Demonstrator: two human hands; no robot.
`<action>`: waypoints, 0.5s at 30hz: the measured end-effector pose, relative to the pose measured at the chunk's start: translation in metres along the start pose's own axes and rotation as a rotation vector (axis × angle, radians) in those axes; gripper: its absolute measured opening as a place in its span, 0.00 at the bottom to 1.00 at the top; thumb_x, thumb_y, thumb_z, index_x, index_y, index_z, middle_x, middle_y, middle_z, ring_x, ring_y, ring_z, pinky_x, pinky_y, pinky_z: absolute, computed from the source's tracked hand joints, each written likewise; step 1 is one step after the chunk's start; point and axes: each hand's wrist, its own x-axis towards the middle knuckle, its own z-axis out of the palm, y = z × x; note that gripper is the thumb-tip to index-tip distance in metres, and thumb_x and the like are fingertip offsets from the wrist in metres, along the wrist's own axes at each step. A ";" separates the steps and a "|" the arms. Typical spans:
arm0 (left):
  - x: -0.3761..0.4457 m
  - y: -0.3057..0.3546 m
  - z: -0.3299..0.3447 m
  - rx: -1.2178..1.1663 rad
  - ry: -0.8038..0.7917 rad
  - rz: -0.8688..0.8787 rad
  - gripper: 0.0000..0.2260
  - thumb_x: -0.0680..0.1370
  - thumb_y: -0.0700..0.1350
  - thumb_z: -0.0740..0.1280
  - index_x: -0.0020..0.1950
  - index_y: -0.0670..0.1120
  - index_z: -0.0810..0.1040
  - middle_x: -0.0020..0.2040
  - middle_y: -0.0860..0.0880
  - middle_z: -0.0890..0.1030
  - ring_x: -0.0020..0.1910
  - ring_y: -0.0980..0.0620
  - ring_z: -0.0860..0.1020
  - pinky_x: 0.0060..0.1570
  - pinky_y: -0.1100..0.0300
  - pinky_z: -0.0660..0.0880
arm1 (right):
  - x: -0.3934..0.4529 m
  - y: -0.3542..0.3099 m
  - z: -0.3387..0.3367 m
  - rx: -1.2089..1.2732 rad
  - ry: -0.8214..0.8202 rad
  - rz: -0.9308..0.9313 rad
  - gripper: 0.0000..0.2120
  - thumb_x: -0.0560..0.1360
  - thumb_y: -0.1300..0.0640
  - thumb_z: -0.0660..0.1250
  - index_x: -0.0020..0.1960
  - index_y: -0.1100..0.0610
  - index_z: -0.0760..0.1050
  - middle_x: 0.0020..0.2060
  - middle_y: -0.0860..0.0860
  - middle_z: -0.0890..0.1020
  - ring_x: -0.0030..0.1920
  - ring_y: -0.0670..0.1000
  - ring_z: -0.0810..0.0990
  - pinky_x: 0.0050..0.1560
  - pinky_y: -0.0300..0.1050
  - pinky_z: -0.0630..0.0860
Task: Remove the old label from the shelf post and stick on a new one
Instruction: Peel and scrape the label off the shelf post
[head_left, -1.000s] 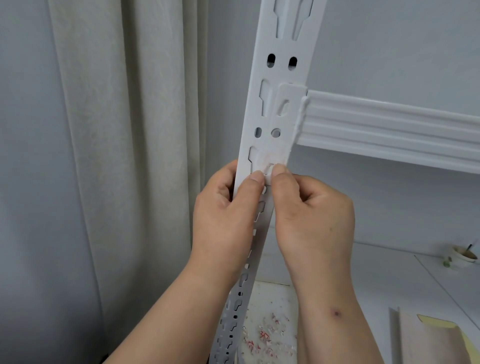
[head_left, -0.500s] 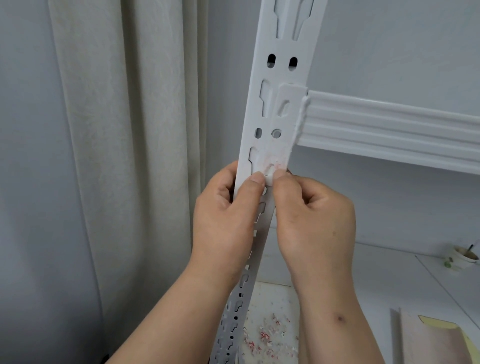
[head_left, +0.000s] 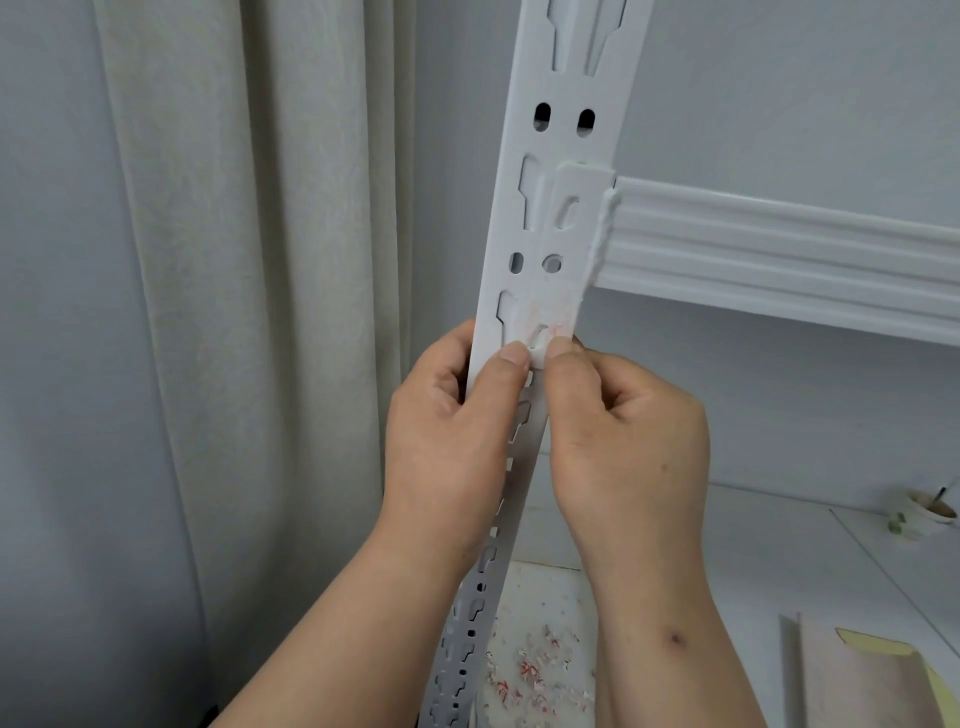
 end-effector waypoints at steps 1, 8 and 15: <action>0.000 0.001 0.000 0.002 0.002 0.000 0.11 0.75 0.49 0.65 0.53 0.49 0.84 0.50 0.40 0.85 0.54 0.33 0.81 0.56 0.34 0.77 | 0.001 0.000 0.001 0.007 0.007 0.008 0.25 0.75 0.47 0.64 0.21 0.49 0.67 0.16 0.46 0.65 0.21 0.47 0.63 0.23 0.34 0.57; -0.002 0.002 0.001 0.005 0.006 0.011 0.11 0.75 0.49 0.65 0.52 0.49 0.84 0.50 0.36 0.83 0.48 0.33 0.81 0.54 0.36 0.77 | 0.002 0.001 0.002 -0.011 0.024 0.013 0.23 0.74 0.43 0.63 0.22 0.48 0.69 0.16 0.46 0.66 0.22 0.48 0.65 0.23 0.35 0.58; -0.001 -0.002 0.000 0.000 0.010 0.011 0.12 0.74 0.51 0.66 0.53 0.49 0.84 0.51 0.36 0.84 0.53 0.32 0.81 0.56 0.34 0.76 | 0.003 -0.001 0.001 0.003 0.006 0.017 0.25 0.75 0.45 0.65 0.21 0.48 0.69 0.15 0.46 0.65 0.20 0.47 0.65 0.22 0.35 0.57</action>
